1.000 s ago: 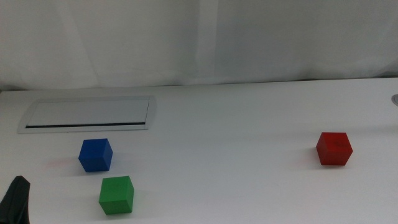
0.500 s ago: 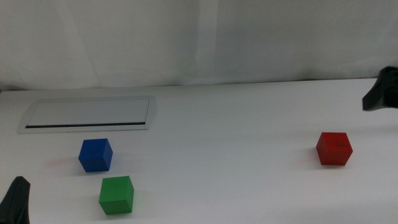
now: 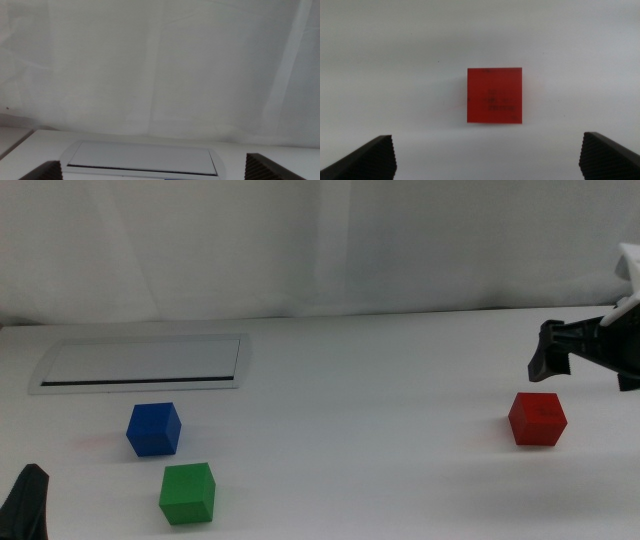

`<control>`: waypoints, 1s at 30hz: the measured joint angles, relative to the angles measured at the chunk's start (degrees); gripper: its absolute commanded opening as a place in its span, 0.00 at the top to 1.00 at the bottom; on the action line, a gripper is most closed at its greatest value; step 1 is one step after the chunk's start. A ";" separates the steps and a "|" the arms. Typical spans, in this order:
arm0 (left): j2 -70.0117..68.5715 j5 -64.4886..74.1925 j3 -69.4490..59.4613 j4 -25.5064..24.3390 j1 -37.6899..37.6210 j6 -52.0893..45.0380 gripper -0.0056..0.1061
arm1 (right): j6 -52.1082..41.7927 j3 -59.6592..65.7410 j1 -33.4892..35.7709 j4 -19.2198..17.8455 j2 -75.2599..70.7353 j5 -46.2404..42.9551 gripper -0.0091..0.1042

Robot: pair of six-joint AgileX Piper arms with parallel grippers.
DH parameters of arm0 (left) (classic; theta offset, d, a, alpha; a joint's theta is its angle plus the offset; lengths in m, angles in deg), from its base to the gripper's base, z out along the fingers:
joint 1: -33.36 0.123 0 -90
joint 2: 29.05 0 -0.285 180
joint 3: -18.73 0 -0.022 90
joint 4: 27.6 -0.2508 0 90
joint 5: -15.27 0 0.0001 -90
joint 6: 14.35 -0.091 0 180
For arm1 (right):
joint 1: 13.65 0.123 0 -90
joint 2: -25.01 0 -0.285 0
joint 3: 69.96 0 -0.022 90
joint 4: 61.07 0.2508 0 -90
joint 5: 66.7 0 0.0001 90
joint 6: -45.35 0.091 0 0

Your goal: Stack red cubes first, then green, then blue cubes in a specific spot.

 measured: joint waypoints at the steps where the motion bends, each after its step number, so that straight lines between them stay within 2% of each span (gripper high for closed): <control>1: 0.00 0.00 0.00 0.00 0.00 0.00 0.12 | 0.09 0.00 0.00 0.00 1.12 -0.95 0.01; 6: 0.00 0.00 0.00 0.00 0.00 0.00 0.12 | 0.09 0.00 0.00 -0.11 5.21 -3.70 0.01; 23: 0.00 0.00 0.00 0.00 0.00 0.00 0.12 | 1.44 0.00 0.00 -3.79 16.82 -10.02 0.01; 30: 0.00 0.00 0.00 0.00 0.00 0.00 0.12 | 2.60 0.00 2.39 -5.18 19.13 -12.23 0.01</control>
